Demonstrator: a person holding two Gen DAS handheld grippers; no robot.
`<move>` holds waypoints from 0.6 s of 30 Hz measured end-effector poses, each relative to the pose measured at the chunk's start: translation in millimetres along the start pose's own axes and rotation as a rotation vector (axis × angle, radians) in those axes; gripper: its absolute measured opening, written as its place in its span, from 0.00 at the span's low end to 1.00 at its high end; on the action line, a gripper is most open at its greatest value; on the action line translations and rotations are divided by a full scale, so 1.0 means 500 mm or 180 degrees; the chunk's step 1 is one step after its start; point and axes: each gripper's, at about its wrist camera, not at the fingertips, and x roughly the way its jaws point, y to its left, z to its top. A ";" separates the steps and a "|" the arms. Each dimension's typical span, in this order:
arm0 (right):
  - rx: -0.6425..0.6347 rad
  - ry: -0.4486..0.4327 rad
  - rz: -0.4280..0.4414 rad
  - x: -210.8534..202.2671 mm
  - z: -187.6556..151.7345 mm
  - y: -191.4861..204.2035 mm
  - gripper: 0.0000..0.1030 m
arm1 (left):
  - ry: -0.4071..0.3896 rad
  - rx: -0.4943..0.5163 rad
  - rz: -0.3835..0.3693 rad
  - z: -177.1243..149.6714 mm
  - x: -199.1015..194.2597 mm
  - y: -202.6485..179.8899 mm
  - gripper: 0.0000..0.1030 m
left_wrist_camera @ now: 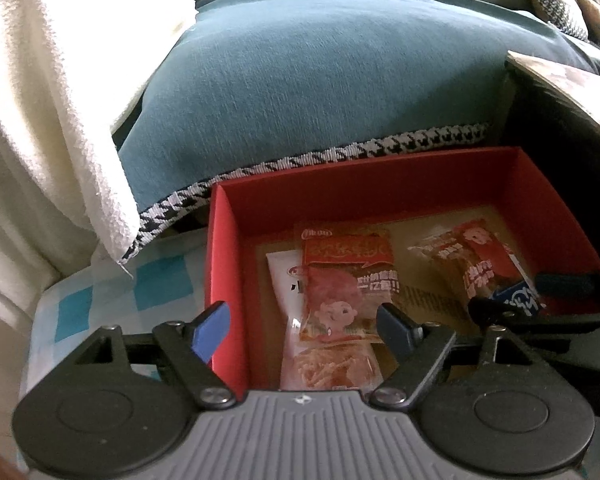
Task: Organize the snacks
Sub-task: 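Withdraw both grippers from the red box toward the remaining snacks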
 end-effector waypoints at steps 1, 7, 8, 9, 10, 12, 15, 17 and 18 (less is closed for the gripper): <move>0.0001 0.0007 -0.0005 0.000 -0.001 0.000 0.70 | -0.0005 0.0001 0.0000 0.000 -0.002 0.000 0.73; 0.0009 0.0010 -0.0001 -0.006 -0.005 0.000 0.70 | -0.0032 0.0001 -0.0011 -0.003 -0.017 0.003 0.73; 0.0012 0.0004 0.0003 -0.009 -0.006 -0.001 0.71 | -0.0037 0.0004 -0.0006 -0.003 -0.020 0.003 0.73; 0.0013 -0.0002 0.0005 -0.011 -0.006 -0.001 0.73 | -0.0043 0.0006 0.0005 -0.003 -0.023 0.004 0.73; 0.0012 -0.0009 0.0002 -0.014 -0.006 -0.001 0.73 | -0.0049 0.0006 0.0009 -0.003 -0.026 0.006 0.73; 0.0020 -0.0008 0.0001 -0.018 -0.007 -0.003 0.74 | -0.0054 -0.0006 0.0008 -0.004 -0.031 0.010 0.73; 0.0041 -0.0003 -0.0010 -0.024 -0.008 -0.005 0.76 | -0.0056 -0.0031 0.0016 -0.004 -0.038 0.018 0.73; 0.0045 0.0003 -0.0008 -0.027 -0.010 -0.005 0.77 | -0.0056 -0.0035 0.0026 -0.007 -0.042 0.021 0.73; 0.0044 0.0006 -0.0004 -0.028 -0.010 -0.004 0.78 | -0.0056 -0.0037 0.0029 -0.008 -0.045 0.022 0.73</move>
